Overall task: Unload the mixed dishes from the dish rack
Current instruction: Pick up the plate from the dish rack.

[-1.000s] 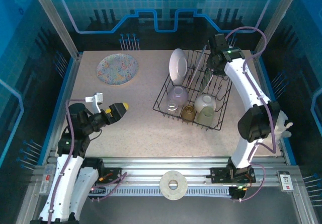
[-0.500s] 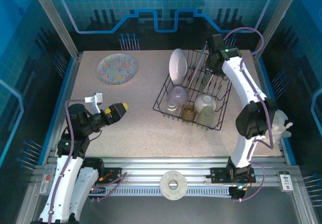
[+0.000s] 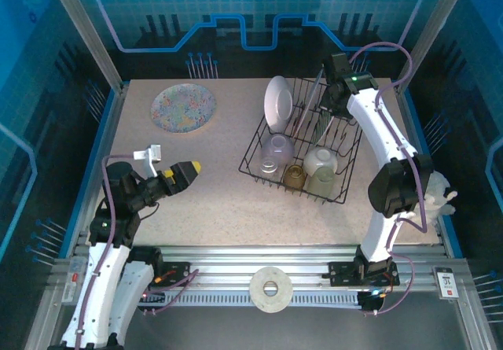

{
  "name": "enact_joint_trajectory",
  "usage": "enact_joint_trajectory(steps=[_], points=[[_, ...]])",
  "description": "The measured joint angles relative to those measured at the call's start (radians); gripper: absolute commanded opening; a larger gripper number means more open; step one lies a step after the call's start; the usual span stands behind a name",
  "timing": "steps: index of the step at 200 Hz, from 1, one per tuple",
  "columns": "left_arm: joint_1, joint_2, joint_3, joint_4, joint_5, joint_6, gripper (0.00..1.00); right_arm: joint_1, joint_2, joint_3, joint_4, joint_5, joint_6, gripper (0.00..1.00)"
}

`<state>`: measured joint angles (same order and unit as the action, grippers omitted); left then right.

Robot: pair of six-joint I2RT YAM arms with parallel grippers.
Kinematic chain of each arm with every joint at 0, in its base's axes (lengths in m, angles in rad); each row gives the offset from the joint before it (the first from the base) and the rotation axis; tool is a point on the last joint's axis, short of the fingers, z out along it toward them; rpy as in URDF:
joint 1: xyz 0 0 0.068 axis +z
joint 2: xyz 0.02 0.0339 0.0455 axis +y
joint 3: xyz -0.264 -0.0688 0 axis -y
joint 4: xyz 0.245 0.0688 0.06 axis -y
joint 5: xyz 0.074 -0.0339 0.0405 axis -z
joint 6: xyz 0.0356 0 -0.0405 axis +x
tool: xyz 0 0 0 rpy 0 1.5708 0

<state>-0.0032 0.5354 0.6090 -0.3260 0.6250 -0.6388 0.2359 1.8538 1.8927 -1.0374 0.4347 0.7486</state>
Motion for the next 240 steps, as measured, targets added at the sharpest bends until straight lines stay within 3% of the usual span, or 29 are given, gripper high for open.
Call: enact_joint_trajectory(steps=[77,240], points=[[0.0,0.0,-0.001,0.146,0.15,-0.071,0.99,0.001,-0.039,0.0,-0.013,0.008,-0.009,0.0],[0.0,0.039,-0.012,0.209,0.161,-0.149,0.99,-0.001,-0.294,0.018,-0.024,0.111,-0.086,0.0]])
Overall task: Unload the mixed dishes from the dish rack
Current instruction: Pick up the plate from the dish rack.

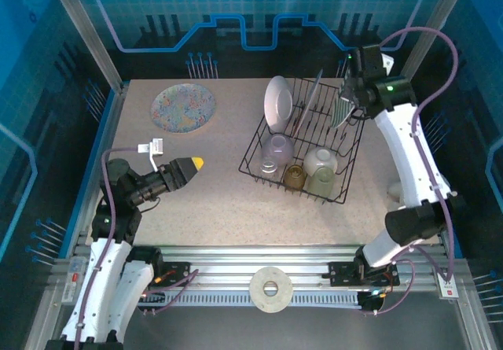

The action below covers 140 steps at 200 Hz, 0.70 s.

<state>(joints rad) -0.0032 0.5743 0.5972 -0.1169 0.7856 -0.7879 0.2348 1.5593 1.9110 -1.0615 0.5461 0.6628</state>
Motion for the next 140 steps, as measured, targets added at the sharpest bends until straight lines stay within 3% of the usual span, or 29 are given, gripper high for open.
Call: enact_joint_trajectory(steps=[78,140], points=[[0.0,0.148,-0.001,0.168,0.005,-0.098,0.99,0.0,-0.404,-0.115,0.058,-0.174,0.001,0.0],[-0.048,0.32,0.02,0.333,0.024,-0.187,0.99,-0.002,-0.51,-0.264,0.195,-0.505,0.144,0.0]])
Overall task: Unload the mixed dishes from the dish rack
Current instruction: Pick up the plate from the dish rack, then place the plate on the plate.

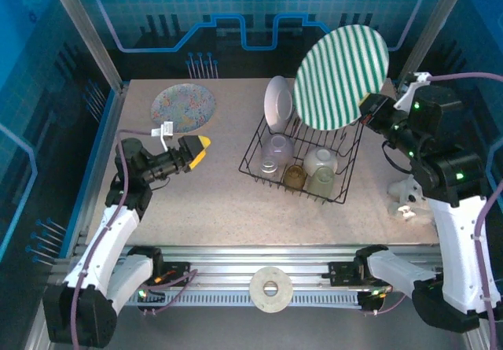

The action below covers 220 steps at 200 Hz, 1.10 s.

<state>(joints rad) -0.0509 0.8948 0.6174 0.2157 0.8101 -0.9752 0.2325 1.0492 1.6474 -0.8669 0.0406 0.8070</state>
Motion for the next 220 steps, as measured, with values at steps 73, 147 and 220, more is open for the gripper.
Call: enact_joint_trajectory(steps=[73,147,220], points=[[-0.121,0.108,0.083,0.083,-0.013,-0.021,0.99,-0.004,0.031,-0.277,0.214,-0.267,0.21,0.0],[-0.24,0.23,0.137,0.092,-0.114,-0.028,0.88,-0.004,0.03,-0.408,0.367,-0.394,0.356,0.0],[-0.29,0.353,0.147,0.203,-0.246,-0.181,0.66,-0.002,0.026,-0.473,0.422,-0.42,0.419,0.0]])
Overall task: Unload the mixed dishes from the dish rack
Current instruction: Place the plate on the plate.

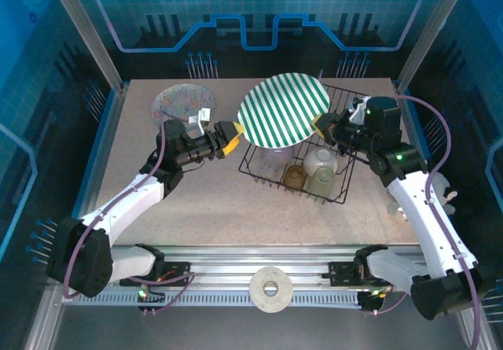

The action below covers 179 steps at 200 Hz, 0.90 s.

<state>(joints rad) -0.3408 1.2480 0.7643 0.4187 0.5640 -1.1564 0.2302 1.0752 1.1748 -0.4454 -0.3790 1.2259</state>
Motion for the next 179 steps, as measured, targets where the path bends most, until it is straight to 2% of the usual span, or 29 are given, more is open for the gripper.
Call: enact_joint_trajectory(steps=[41,95,179], points=[[-0.03,0.041,0.009,0.052,-0.049,-0.067,0.58,0.001,-0.011,-0.011,0.026,-0.008,0.015,0.0],[-0.055,0.081,0.01,0.145,-0.089,-0.14,0.43,0.007,-0.011,-0.03,0.029,-0.019,0.029,0.0],[-0.07,0.1,0.009,0.272,-0.145,-0.261,0.01,0.011,-0.019,-0.038,0.036,-0.006,0.031,0.0]])
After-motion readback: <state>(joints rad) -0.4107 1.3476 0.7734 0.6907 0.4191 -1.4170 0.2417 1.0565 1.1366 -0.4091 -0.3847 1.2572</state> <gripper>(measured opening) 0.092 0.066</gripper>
